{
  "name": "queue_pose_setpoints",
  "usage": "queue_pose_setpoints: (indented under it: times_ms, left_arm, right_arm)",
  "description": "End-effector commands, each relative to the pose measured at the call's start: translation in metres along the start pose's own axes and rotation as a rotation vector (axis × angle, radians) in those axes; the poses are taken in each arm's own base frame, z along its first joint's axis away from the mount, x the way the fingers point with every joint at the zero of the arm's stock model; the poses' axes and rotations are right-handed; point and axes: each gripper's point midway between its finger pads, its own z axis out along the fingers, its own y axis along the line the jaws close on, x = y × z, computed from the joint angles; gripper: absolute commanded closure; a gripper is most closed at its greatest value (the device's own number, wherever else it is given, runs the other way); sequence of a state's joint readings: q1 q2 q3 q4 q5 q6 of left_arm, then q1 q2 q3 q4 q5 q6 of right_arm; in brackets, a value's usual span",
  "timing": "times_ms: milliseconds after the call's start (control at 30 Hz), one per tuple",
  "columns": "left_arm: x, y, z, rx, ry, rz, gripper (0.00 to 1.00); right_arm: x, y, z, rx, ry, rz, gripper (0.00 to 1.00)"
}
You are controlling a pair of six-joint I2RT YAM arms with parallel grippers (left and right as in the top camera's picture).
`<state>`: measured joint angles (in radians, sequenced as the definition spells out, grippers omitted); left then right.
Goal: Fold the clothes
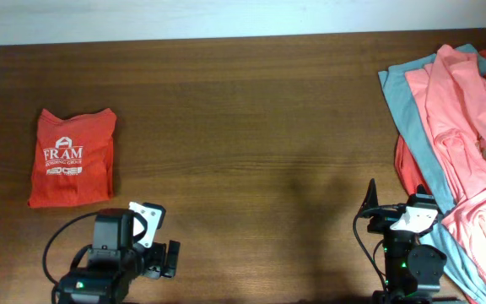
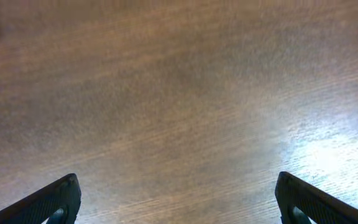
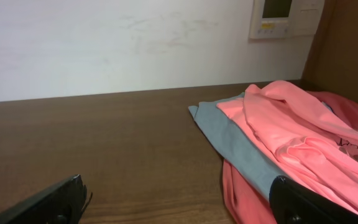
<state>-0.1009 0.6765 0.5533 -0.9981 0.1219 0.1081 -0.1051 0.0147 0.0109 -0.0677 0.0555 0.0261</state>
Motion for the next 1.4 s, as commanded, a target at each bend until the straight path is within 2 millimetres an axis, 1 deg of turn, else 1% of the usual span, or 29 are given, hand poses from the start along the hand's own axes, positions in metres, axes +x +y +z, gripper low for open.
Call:
queue_pose_setpoints:
  times_ms: [0, 33, 167, 267, 467, 667, 733, 800, 1000, 1100, 1167, 1267, 1367]
  left_arm:
    - [-0.008, 0.005, -0.007, -0.039, -0.080, 0.003, 0.00]
    - [-0.014, 0.007, -0.008, -0.051, -0.115, 0.007, 0.01]
    - [-0.051, 0.010, -0.018, -0.074, -0.348, 0.030, 0.00]
    - [-0.069, 0.011, -0.022, -0.090, -0.493, 0.045, 0.00]
    - [-0.092, 0.013, -0.026, -0.112, -0.742, 0.070, 0.00]
    - [-0.116, 0.012, -0.047, -0.138, -1.029, 0.102, 0.00]
    - [-0.120, 0.013, -0.053, -0.148, -1.105, 0.108, 0.00]
    - [-0.120, 0.012, -0.055, -0.150, -1.156, 0.115, 0.00]
    - [-0.119, 0.022, -0.070, -0.203, -1.205, 0.097, 0.00]
    - [-0.114, 0.028, -0.072, -0.229, -1.203, 0.082, 0.00]
    - [-0.110, 0.031, -0.063, -0.231, -1.165, 0.074, 0.00]
    - [-0.096, 0.034, -0.036, -0.217, -1.038, 0.054, 0.00]
    - [-0.095, 0.033, -0.034, -0.208, -1.031, 0.056, 0.00]
  right_arm:
    - [0.002, -0.002, 0.000, 0.008, 0.004, 0.008, 0.01]
    - [0.002, -0.002, 0.000, 0.008, 0.004, 0.008, 0.01]
    - [0.002, -0.002, 0.000, 0.008, 0.004, 0.008, 0.01]
    - [0.002, -0.002, 0.000, 0.008, 0.004, 0.008, 0.01]
    - [0.002, -0.002, 0.000, 0.008, 0.004, 0.008, 0.01]
    - [0.002, -0.002, 0.000, 0.008, 0.004, 0.008, 0.01]
    - [0.002, -0.002, 0.000, 0.008, 0.004, 0.008, 0.01]
    - [0.002, -0.002, 0.000, 0.008, 0.004, 0.008, 0.01]
    - [0.002, -0.002, 0.000, 0.008, 0.004, 0.008, 0.01]
    - [0.003, -0.002, 0.000, 0.008, 0.004, 0.008, 0.01]
    - [0.003, -0.002, 0.000, 0.008, 0.004, 0.008, 0.01]
    - [0.003, -0.002, 0.000, 0.008, 0.004, 0.008, 0.01]
    - [0.003, -0.002, 0.000, 0.008, 0.004, 0.008, 0.02]
